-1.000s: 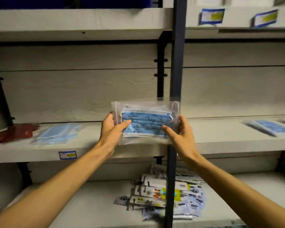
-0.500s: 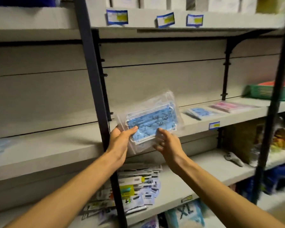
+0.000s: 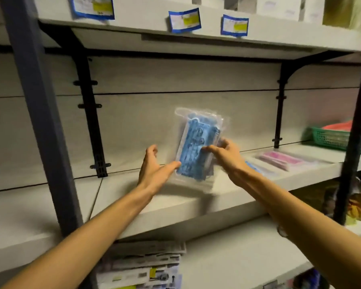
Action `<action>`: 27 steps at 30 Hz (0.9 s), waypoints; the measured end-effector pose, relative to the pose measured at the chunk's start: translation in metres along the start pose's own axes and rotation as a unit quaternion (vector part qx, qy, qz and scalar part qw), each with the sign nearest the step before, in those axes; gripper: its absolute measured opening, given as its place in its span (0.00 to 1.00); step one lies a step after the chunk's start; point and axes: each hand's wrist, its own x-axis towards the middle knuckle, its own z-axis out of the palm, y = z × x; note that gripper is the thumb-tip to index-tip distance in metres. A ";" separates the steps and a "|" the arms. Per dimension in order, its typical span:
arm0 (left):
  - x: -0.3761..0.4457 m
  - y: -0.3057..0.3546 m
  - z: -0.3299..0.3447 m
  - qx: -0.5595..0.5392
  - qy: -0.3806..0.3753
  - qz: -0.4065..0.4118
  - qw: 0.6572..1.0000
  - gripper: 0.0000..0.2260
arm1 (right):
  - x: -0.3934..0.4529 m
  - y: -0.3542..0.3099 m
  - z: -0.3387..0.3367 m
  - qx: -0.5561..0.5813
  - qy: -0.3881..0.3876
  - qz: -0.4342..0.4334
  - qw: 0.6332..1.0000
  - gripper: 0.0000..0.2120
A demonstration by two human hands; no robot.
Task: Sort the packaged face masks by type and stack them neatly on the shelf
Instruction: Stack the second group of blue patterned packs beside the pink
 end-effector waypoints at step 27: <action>0.048 -0.002 0.037 -0.199 0.098 0.102 0.970 0.16 | 0.044 0.051 0.019 0.026 -0.064 -0.211 0.975 0.24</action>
